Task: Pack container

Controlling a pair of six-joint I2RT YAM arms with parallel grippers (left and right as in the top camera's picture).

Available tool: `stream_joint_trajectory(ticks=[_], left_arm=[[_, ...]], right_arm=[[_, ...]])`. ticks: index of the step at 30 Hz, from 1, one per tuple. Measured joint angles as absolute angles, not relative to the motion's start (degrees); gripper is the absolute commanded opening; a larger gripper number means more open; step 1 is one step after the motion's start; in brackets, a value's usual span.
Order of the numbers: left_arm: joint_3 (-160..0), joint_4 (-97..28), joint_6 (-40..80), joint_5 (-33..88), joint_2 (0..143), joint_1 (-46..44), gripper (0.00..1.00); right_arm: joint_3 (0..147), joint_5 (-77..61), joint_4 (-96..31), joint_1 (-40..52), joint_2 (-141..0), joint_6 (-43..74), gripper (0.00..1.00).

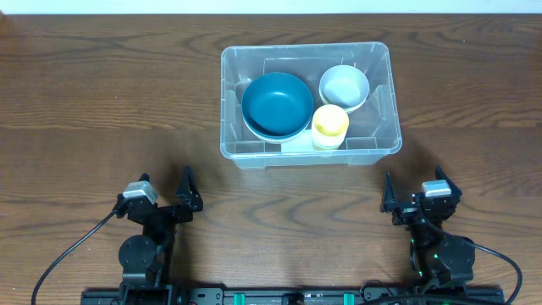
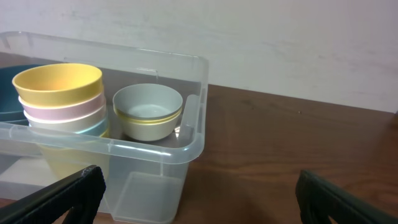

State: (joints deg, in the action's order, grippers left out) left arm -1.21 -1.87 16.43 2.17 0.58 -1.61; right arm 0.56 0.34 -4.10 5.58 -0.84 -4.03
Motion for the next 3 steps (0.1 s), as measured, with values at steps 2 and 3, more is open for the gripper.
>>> stream_joint_trajectory(ticks=[2, 3], left_arm=[[-1.21, -1.87, 16.43, 2.17, 0.58, -1.61, 0.98], [-1.21, -1.87, 16.43, 2.17, 0.58, -1.61, 0.98]], right_arm=[[0.56, 0.34, -4.10, 5.58, -0.84, -4.03, 0.99], [0.56, 0.36, -4.10, 5.56, -0.84, -4.03, 0.99]])
